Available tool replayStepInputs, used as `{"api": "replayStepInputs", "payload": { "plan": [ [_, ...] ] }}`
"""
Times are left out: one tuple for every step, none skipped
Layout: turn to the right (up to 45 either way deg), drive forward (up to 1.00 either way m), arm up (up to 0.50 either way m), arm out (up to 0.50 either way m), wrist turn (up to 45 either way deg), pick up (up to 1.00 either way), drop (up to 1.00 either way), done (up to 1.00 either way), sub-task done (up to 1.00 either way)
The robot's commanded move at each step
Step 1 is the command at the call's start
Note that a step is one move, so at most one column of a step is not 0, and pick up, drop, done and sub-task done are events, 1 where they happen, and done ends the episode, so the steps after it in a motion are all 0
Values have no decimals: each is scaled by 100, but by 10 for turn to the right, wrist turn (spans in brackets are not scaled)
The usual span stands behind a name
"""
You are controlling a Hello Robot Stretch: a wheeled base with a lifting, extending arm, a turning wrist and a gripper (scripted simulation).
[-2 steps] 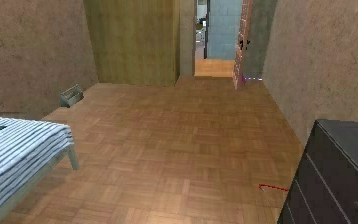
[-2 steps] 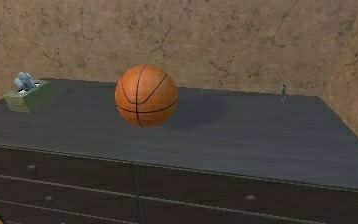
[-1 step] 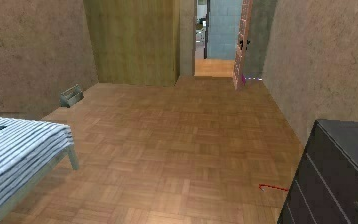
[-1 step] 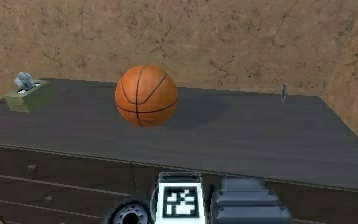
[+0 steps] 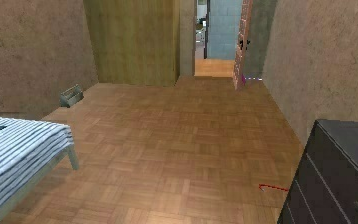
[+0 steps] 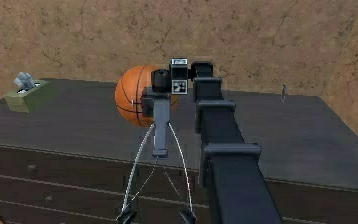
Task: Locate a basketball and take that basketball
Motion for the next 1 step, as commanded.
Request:
{"api": "replayStepInputs", "payload": {
  "plan": [
    [0,0,0,0,450,0,0,0,0]
  ]
}}
